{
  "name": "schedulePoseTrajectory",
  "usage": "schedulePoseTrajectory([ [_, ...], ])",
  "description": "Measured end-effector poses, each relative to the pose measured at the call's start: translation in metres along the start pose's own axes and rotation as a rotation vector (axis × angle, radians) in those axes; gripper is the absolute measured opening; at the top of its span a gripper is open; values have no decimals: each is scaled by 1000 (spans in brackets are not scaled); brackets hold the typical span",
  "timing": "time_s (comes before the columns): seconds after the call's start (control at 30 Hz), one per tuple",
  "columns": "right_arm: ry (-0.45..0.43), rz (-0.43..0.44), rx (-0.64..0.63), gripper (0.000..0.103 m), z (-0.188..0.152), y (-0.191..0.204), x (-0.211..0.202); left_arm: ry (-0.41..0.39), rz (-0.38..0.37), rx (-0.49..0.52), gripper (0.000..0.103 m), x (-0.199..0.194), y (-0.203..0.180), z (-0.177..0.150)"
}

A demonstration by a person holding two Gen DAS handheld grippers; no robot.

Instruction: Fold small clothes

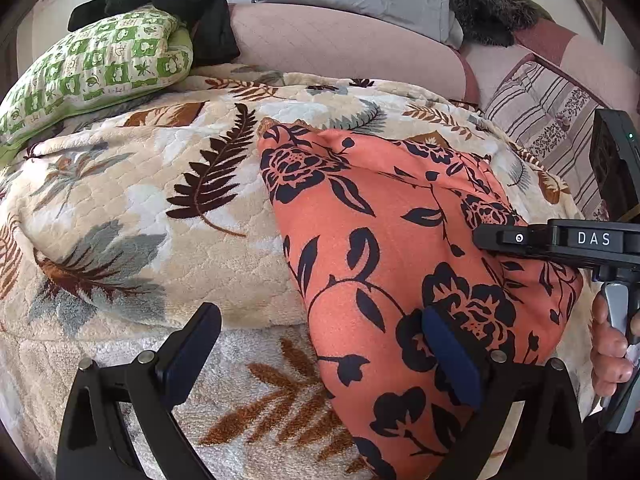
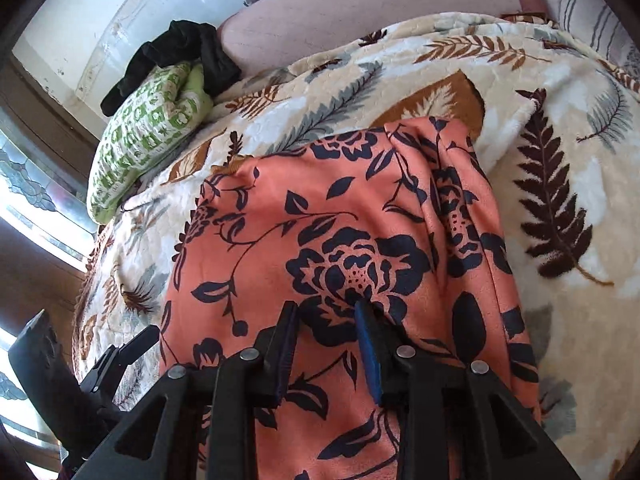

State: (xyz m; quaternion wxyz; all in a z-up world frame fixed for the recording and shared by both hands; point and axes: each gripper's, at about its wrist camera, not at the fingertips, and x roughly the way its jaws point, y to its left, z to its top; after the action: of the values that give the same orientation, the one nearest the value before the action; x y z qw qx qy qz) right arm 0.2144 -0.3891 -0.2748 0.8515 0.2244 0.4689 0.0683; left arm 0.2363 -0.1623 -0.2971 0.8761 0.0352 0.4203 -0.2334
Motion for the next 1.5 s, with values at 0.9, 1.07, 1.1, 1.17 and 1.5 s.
schedulePoseTrajectory([
  [0.9, -324, 3, 27, 84, 14, -13, -60, -126, 47, -30, 101, -9, 29, 26],
  [1.07, -322, -28, -75, 84, 10, 11, -51, -123, 91, -37, 100, -6, 34, 30],
  [1.1, -318, -33, -85, 84, 9, 14, -50, -126, 96, -41, 101, -6, 35, 31],
  [1.17, -317, -36, -98, 84, 8, 16, -48, -129, 115, -40, 101, -6, 36, 31],
  [1.5, -300, -37, -96, 84, 7, 16, -44, -126, 143, -6, 101, -6, 33, 30],
])
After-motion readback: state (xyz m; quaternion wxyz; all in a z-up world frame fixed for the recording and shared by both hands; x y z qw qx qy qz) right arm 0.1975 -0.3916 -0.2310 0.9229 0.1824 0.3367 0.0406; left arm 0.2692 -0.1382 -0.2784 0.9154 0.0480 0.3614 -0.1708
